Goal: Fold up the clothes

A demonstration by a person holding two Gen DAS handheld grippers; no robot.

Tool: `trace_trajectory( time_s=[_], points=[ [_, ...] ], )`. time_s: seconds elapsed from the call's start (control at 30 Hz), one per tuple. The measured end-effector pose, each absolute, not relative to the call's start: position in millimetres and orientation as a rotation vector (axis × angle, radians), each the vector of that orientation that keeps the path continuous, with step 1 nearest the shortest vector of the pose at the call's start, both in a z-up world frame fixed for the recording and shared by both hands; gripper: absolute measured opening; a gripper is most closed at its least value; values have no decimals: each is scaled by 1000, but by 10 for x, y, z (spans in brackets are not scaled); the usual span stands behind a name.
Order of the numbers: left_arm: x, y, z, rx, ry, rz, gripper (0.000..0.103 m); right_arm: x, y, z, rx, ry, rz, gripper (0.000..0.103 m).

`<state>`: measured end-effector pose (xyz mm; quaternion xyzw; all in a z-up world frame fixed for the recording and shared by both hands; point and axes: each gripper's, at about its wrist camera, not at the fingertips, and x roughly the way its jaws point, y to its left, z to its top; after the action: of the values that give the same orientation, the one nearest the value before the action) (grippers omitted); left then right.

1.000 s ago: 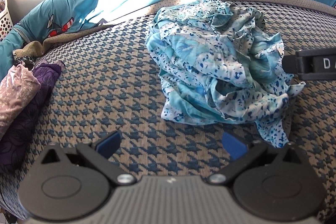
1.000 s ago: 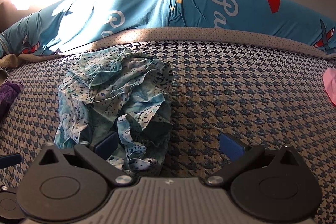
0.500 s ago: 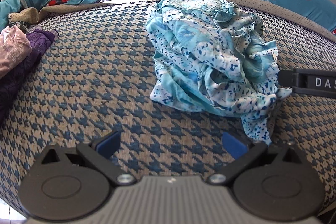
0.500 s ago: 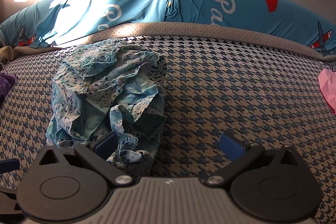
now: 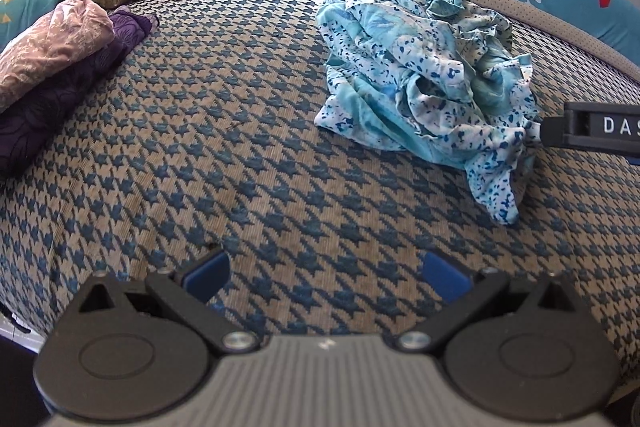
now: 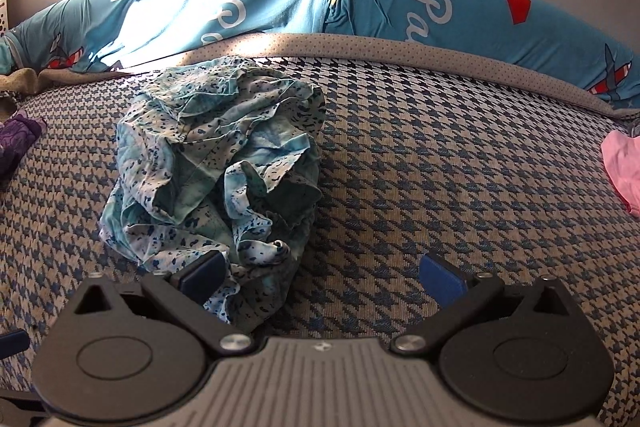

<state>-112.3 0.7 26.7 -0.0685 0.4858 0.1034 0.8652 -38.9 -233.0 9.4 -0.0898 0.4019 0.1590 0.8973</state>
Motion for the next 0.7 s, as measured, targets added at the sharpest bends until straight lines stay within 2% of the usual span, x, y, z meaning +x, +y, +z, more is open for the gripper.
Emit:
trace_trajectory(
  time_s=[0.7],
  points=[
    [-1295,-275,646,-136,960,240,103,-585,-2590,145,-147,839,341,103]
  ],
)
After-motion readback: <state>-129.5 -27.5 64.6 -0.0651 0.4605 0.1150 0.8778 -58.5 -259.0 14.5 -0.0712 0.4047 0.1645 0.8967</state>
